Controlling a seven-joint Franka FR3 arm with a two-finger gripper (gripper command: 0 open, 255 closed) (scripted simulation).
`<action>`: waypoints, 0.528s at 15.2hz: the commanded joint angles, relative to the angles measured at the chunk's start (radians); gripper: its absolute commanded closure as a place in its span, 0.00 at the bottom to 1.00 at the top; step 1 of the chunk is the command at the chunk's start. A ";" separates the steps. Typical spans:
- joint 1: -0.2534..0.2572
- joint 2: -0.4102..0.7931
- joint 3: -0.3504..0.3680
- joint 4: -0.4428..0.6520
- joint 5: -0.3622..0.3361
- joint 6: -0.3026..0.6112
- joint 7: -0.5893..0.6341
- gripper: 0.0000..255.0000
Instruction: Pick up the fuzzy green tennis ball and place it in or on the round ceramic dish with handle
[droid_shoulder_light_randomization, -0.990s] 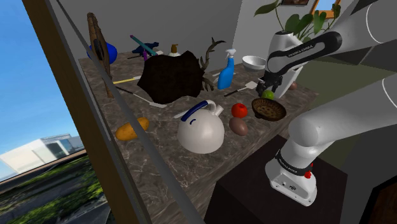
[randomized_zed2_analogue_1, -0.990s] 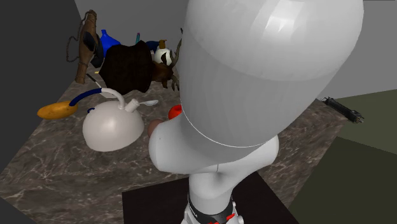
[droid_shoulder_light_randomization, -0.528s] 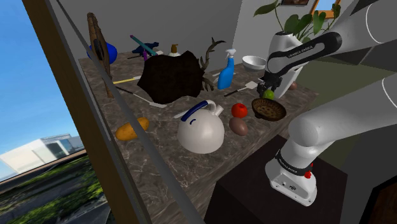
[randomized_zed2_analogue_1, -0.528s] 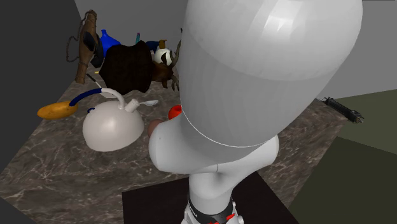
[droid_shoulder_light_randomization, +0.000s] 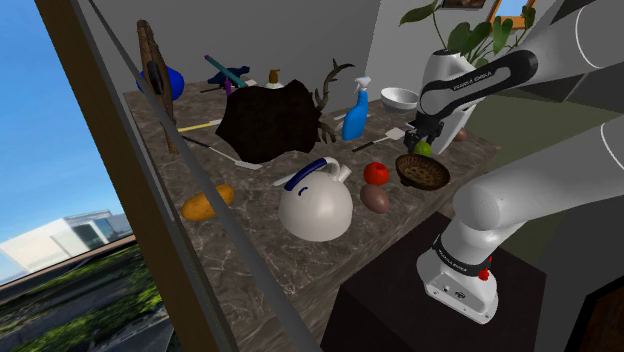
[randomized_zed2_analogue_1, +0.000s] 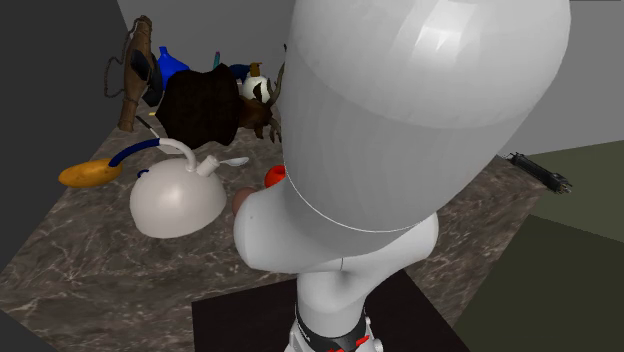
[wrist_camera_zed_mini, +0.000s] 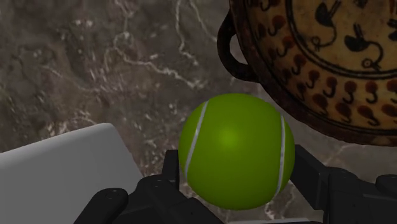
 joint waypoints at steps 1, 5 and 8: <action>-0.003 0.008 -0.005 -0.001 -0.002 0.009 0.000 1.00; 0.002 -0.035 0.006 0.026 0.015 -0.060 -0.015 1.00; 0.005 -0.063 0.015 0.049 0.027 -0.110 -0.026 1.00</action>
